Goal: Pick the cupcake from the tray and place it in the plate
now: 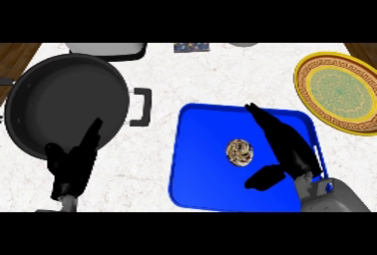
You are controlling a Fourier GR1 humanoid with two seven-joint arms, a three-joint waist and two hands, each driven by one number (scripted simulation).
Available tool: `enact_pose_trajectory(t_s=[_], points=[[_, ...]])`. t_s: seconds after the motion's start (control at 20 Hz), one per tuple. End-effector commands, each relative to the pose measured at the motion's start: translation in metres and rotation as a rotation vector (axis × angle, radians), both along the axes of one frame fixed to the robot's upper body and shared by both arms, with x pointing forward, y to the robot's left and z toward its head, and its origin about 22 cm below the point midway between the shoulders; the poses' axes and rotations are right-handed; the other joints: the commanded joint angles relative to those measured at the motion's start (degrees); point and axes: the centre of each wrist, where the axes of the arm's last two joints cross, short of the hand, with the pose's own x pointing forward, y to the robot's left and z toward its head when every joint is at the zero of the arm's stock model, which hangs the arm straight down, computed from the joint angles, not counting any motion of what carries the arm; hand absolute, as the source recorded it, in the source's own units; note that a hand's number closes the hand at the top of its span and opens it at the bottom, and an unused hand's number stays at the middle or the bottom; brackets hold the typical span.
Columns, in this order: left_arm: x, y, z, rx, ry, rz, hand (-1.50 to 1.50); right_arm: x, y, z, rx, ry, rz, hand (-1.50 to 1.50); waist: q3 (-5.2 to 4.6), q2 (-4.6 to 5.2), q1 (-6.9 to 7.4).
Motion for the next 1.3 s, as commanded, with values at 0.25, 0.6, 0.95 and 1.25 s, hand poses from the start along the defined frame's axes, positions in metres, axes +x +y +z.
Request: enact_pose_trajectory(t_s=[0.25, 0.6, 0.95, 1.25], points=[[-0.009, -0.029, -0.019, -0.053, 0.089, -0.048, 0.00, -0.001, 0.037, -0.005, -0.086, -0.003, -0.037, -1.50, -0.91, 0.53, -0.42], [0.003, -0.013, -0.010, -0.058, 0.081, -0.045, 0.00, 0.003, 0.038, -0.037, -0.143, 0.017, -0.077, -1.50, -0.89, 0.59, -0.39], [0.000, -0.029, -0.021, -0.053, 0.075, -0.049, 0.00, 0.015, 0.037, -0.061, -0.163, 0.066, -0.020, -1.50, -0.88, 0.70, -0.25], [0.007, -0.022, -0.008, -0.075, 0.085, -0.064, 0.00, 0.027, 0.044, -0.070, -0.239, 0.117, 0.069, 1.50, -0.88, 0.76, -0.01]])
